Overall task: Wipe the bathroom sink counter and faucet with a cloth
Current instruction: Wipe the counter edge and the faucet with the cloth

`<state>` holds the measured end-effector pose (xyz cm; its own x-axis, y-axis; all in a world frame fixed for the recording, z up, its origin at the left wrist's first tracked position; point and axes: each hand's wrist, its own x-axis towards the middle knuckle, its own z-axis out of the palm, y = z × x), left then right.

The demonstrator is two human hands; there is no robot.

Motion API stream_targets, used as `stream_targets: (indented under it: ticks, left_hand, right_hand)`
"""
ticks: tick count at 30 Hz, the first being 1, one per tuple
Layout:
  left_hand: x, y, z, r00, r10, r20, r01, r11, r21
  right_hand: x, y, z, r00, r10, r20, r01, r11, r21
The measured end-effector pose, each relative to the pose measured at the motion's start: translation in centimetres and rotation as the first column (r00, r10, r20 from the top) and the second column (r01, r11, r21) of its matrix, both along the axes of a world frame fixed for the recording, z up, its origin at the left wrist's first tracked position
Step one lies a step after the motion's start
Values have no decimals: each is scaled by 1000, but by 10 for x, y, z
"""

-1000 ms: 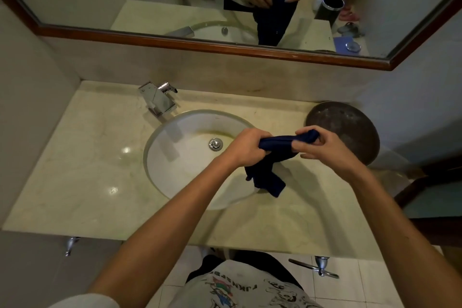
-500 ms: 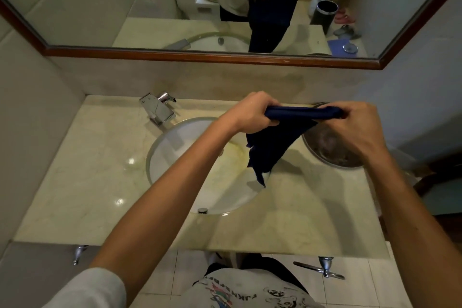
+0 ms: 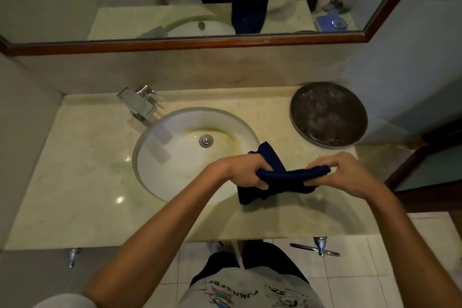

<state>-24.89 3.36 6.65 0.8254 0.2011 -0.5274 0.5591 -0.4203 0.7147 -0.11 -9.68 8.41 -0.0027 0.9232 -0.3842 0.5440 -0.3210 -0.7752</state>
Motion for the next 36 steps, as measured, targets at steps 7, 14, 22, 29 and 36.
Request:
stream_targets:
  ticks: [7,14,22,29,36]
  left_hand:
    - [-3,2,-63,968,151,-198,-188,964,-186]
    - [-21,35,-117,781,615,-109,-587,783,206]
    - [-34,-55,-148,955,287,69,-290,869,400]
    - [-23,-33,-149,785,609,118,-620,764,182]
    - [14,35,-155,663,722,-195,-746,621,-239]
  right_hand:
    - [-13,3,-70,991,-101,-83,82,975,-207]
    - [-34,60,-136,935,-258,246,239,966,103]
    - [-59,-7,-171,816,222,533,-420,862,283]
    - [-57,18,-172,863,-14,505,-131,959,251]
    - [-48,104,-163,721,310,620,-377,926,-25]
